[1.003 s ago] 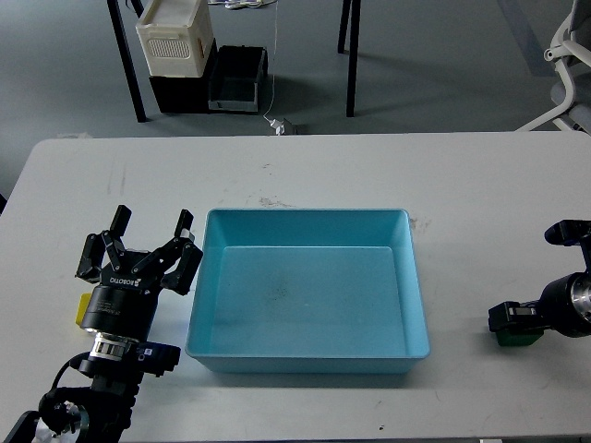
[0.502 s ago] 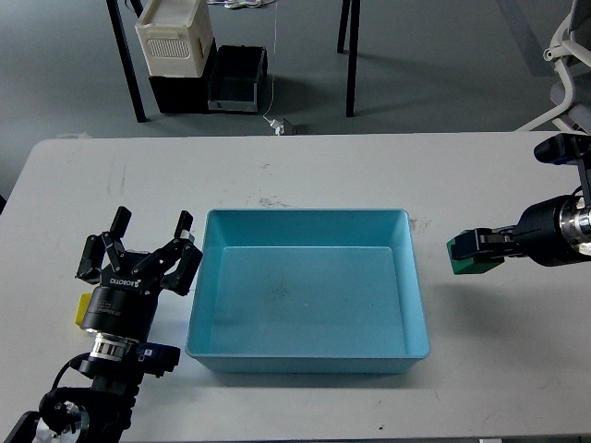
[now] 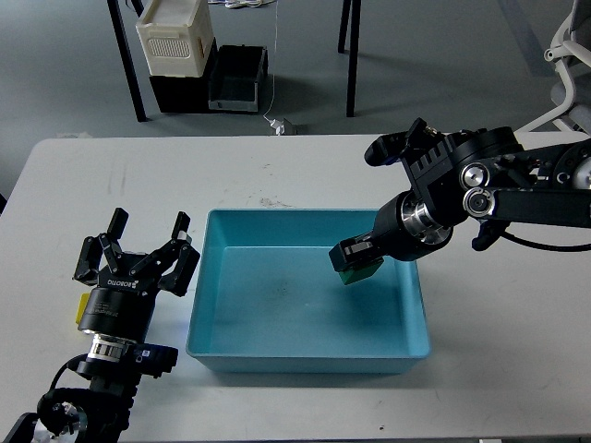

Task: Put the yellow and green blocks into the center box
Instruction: 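Carry the green cube into the blue tray and release it, then lift the right gripper up and away from the tray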

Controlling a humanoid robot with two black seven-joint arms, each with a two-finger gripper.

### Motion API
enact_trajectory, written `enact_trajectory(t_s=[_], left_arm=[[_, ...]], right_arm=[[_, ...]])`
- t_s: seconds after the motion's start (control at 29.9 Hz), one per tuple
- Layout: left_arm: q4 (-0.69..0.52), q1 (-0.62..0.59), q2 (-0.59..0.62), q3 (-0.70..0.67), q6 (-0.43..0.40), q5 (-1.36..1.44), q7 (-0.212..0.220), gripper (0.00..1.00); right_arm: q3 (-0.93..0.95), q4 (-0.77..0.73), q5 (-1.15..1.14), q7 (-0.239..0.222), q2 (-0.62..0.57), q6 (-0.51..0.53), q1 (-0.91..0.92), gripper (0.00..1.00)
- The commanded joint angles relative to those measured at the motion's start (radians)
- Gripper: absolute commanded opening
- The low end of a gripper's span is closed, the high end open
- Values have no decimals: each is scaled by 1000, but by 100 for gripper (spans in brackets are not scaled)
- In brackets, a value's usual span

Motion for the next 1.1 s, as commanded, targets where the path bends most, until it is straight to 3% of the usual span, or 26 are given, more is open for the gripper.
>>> enact_trajectory(t_s=[0.0, 0.13, 0.17, 0.2, 0.23, 0.64, 0.9, 1.07], left_arm=[[0, 0, 0, 3, 0, 1, 0, 100], [0, 0, 0, 6, 0, 1, 0, 100], [0, -1, 0, 6, 0, 1, 1, 100], [0, -1, 0, 6, 0, 1, 0, 100], [0, -1, 0, 8, 0, 1, 1, 100], [0, 3, 0, 9, 0, 1, 1, 100], [0, -6, 0, 11, 0, 1, 1, 100], [0, -7, 0, 11, 0, 1, 1, 100]], right_arm=[[-7, -33, 1, -1, 58, 0, -35, 6], [-13, -31, 5, -1, 63, 0, -36, 36], [-13, -31, 5, -1, 63, 0, -36, 55], [-13, -33, 5, -1, 62, 0, -38, 85], [-13, -33, 8, -1, 60, 0, -40, 100], [13, -34, 84, -2, -12, 0, -23, 100], [85, -37, 305, -4, -190, 0, 65, 100], [281, -66, 333, 10, -296, -21, -9, 100]])
